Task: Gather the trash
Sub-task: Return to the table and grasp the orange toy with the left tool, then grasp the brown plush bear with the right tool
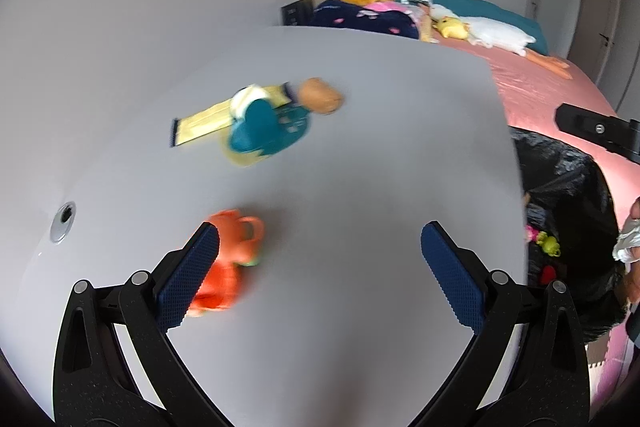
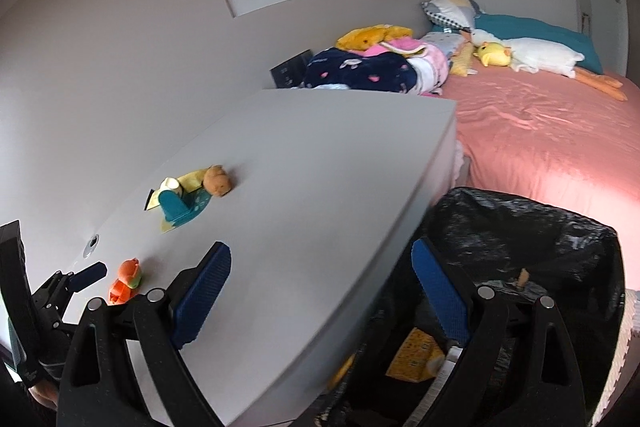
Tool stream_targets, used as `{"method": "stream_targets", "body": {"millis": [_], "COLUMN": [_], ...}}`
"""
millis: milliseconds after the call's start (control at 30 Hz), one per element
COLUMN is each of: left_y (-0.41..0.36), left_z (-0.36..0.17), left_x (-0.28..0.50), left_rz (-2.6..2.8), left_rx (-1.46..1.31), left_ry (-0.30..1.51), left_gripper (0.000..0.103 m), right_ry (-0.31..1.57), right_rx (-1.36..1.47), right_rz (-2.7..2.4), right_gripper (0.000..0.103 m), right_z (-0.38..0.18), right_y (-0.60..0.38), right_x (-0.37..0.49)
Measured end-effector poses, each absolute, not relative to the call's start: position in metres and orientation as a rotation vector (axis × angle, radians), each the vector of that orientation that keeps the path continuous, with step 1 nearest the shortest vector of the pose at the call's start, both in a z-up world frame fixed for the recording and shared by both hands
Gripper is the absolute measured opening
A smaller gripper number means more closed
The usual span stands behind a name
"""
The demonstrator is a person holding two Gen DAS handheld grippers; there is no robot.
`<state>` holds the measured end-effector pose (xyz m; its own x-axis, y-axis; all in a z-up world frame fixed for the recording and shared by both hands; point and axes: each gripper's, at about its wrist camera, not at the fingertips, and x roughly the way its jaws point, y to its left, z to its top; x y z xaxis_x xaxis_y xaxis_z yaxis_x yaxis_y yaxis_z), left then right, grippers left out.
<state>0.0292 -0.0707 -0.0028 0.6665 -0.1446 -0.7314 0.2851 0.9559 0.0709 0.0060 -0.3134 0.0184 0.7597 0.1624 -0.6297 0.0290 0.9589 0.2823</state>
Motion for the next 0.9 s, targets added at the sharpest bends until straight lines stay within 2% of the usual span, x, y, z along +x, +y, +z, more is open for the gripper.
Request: {"method": "stream_targets", "body": {"millis": [167, 267, 333, 533, 900], "left_y": [-0.045, -0.034, -0.029, -0.015, -0.006], "left_z": [-0.014, -0.024, -0.031, -0.040, -0.040], "left_x": [0.040, 0.047, 0.053, 0.063, 0.074], "left_rz": [-0.195, -0.183, -0.168, -0.160, -0.170], "left_rx": [0.153, 0.138, 0.137, 0.096, 0.101], "left_ry": [0.845, 0.884, 0.913, 0.936, 0.926], "left_gripper": [0.096, 0.085, 0.072, 0.056, 0.052], "right_ry": [0.722, 0.730, 0.737, 0.752, 0.786], "right_rx": [0.272, 0.270, 0.269, 0.255, 0.191], "right_rz": [0.102, 0.118, 0.128, 0.157, 0.188], "right_gripper": [0.092, 0.092, 0.092, 0.092, 0.092], "right_z": [0.015, 0.013, 0.012, 0.009, 0.005], "right_y": [-0.298, -0.290, -0.285, -0.271, -0.235], "right_x": [0.015, 0.020, 0.024, 0.038, 0.072]}}
